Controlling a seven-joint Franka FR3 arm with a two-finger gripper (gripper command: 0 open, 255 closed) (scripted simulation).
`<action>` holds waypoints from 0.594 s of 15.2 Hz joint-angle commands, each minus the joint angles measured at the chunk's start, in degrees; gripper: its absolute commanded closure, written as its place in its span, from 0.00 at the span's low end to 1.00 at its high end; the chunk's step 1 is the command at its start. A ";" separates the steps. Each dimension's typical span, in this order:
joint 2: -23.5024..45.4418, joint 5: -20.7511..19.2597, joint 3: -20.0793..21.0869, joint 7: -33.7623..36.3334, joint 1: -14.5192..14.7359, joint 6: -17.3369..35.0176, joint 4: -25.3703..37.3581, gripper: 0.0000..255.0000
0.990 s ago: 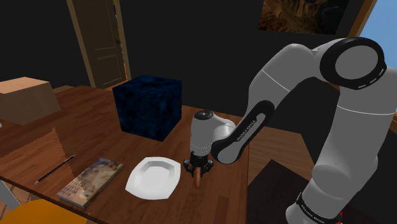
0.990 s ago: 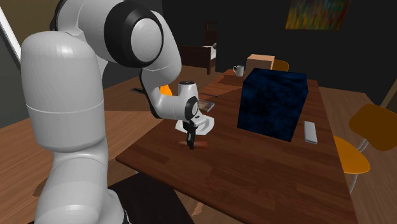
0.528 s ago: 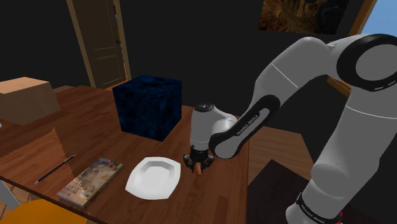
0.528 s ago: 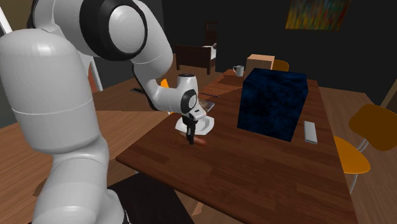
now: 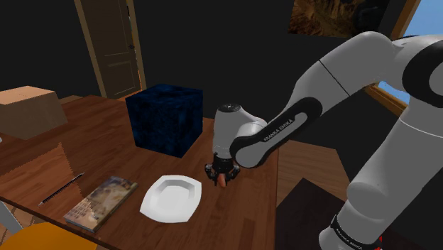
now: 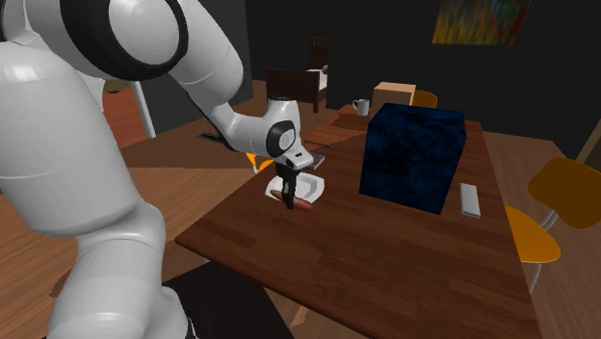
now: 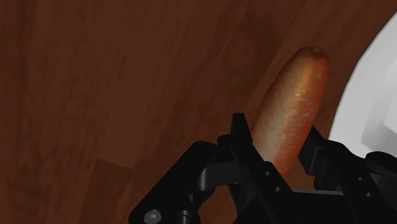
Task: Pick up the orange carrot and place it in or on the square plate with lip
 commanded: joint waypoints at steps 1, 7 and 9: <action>-1.89 2.18 0.03 -1.58 0.12 -1.82 0.43 1.00; 9.72 -9.42 0.98 9.66 2.51 -6.25 12.70 1.00; 14.47 -13.35 0.14 13.27 4.99 -8.35 17.96 1.00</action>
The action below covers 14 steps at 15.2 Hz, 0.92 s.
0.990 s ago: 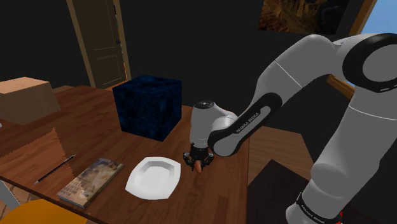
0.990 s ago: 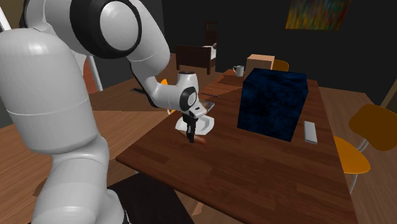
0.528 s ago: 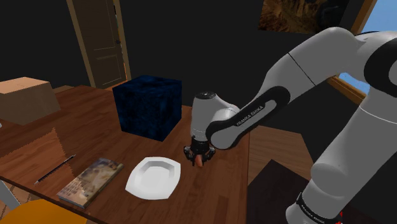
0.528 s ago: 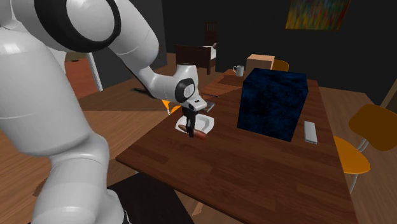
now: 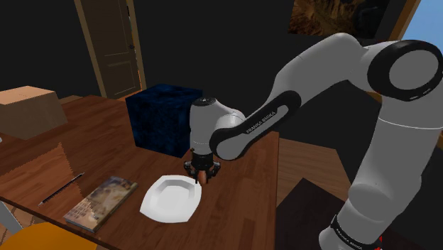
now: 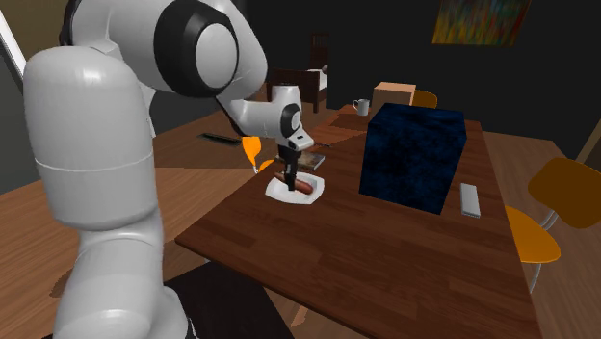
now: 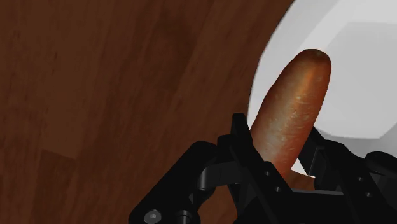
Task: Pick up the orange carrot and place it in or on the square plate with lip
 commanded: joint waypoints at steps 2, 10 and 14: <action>7.53 -5.88 -1.60 5.29 4.27 -3.23 8.43 1.00; 20.12 -12.29 -5.26 10.28 13.10 -9.24 24.61 1.00; 21.91 -13.70 -6.27 11.20 13.78 -7.16 24.07 1.00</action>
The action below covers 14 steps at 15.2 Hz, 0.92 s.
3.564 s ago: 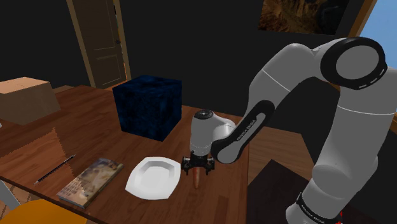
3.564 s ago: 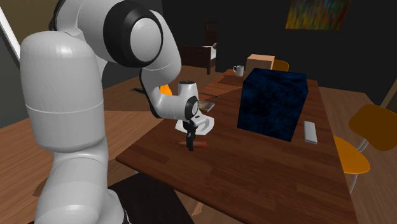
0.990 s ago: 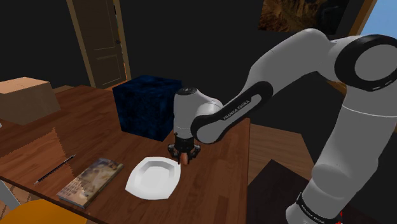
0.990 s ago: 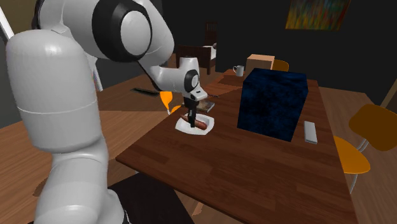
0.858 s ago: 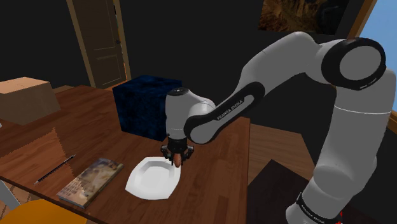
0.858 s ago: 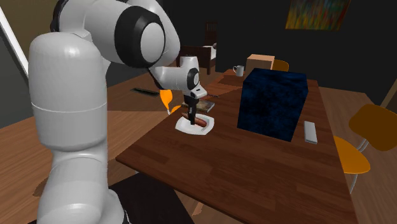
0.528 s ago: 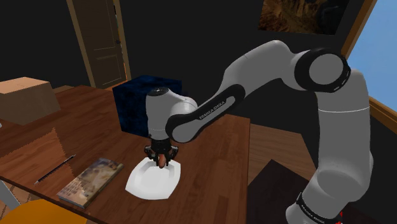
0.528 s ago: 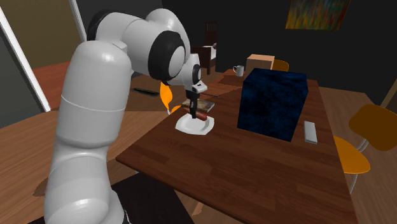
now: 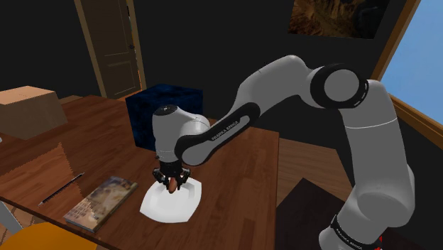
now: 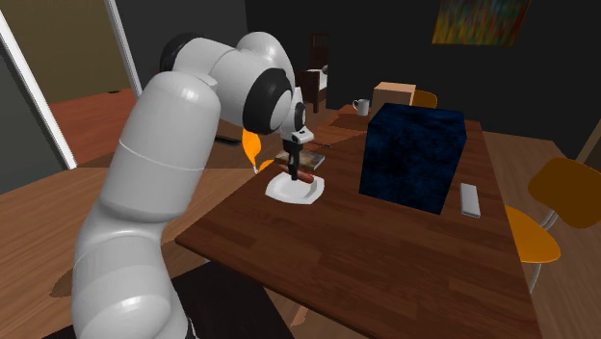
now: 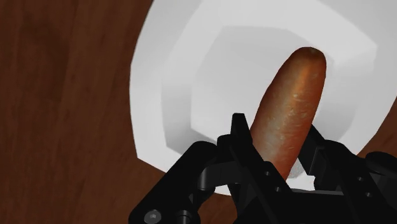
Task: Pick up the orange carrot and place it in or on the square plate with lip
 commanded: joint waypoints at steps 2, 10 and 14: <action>1.40 -1.10 -0.80 0.73 0.56 1.56 -0.32 1.00; 3.99 -3.01 -2.31 1.96 1.60 4.14 -0.57 1.00; 3.99 -3.01 -2.31 1.96 1.60 4.14 -0.57 1.00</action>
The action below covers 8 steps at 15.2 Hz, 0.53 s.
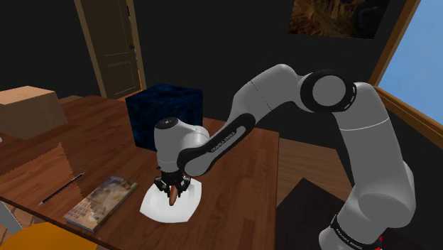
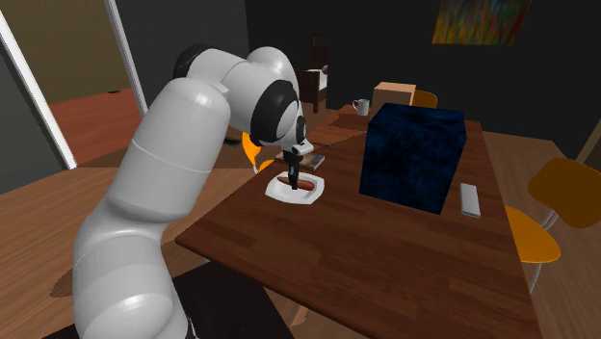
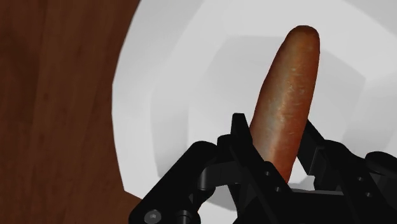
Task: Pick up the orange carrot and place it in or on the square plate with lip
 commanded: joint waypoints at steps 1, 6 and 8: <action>0.00 0.00 0.00 0.00 0.00 0.00 0.01 1.00; 0.00 0.00 0.00 0.00 0.00 0.01 0.00 0.00; -1.29 0.90 0.74 -0.52 -0.50 -1.15 -0.02 0.00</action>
